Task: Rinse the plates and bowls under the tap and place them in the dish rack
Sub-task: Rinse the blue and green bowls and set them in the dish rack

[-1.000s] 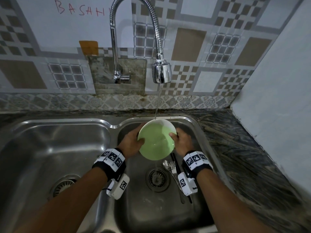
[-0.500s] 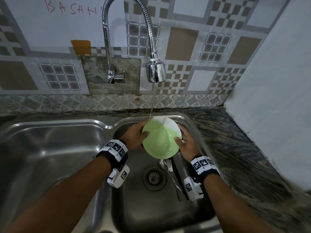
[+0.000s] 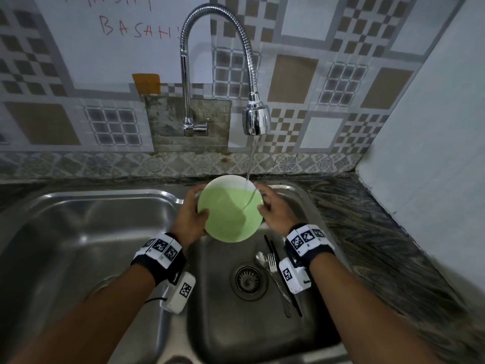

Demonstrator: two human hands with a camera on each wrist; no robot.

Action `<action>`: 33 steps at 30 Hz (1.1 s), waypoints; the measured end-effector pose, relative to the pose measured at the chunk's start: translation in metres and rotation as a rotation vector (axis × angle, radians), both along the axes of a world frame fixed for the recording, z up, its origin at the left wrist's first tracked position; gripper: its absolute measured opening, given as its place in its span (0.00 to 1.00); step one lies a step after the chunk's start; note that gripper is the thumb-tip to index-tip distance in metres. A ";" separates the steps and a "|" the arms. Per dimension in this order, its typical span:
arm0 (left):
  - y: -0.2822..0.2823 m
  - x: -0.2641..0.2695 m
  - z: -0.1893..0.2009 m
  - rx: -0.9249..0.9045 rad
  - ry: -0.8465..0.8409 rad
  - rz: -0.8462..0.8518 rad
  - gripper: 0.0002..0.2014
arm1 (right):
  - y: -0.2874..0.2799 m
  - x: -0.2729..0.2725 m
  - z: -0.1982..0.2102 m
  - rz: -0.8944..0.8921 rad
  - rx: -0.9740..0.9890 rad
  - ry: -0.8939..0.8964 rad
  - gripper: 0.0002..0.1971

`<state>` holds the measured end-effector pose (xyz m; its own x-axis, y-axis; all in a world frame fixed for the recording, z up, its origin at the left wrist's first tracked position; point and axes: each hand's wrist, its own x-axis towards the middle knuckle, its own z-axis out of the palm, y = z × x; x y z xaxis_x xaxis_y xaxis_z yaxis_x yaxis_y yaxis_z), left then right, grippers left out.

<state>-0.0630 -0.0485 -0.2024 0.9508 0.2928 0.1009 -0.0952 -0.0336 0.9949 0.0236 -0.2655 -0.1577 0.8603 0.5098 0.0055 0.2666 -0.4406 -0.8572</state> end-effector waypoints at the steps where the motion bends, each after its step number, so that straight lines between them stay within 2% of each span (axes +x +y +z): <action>1: 0.003 -0.004 0.001 0.012 0.000 0.003 0.28 | 0.001 -0.004 0.000 0.018 -0.003 0.002 0.27; 3: 0.007 -0.010 0.001 0.044 -0.030 -0.013 0.30 | 0.001 -0.012 -0.002 0.033 -0.003 -0.006 0.23; 7: 0.008 -0.026 0.000 0.163 -0.108 -0.073 0.25 | -0.007 -0.029 -0.014 -0.011 0.019 0.035 0.17; 11: 0.001 -0.030 0.004 0.295 -0.183 -0.075 0.25 | -0.022 -0.041 -0.019 -0.148 0.155 0.230 0.21; 14: -0.010 -0.029 0.014 0.296 -0.213 -0.124 0.30 | -0.034 -0.048 -0.011 -0.142 0.228 0.354 0.27; 17: -0.020 -0.029 0.020 0.261 -0.204 -0.202 0.23 | -0.046 -0.054 0.000 -0.106 0.227 0.427 0.32; 19: -0.025 -0.026 0.017 0.232 -0.199 -0.231 0.19 | -0.054 -0.058 0.005 -0.095 0.223 0.430 0.34; 26: -0.047 -0.014 0.014 0.150 -0.130 -0.327 0.21 | -0.092 -0.082 0.007 -0.026 0.250 0.412 0.36; 29: -0.064 -0.009 0.017 0.124 -0.079 -0.398 0.19 | -0.114 -0.096 0.009 -0.061 0.249 0.325 0.40; 33: -0.102 -0.005 0.030 0.145 -0.058 -0.475 0.16 | -0.151 -0.120 0.019 -0.122 0.161 0.158 0.40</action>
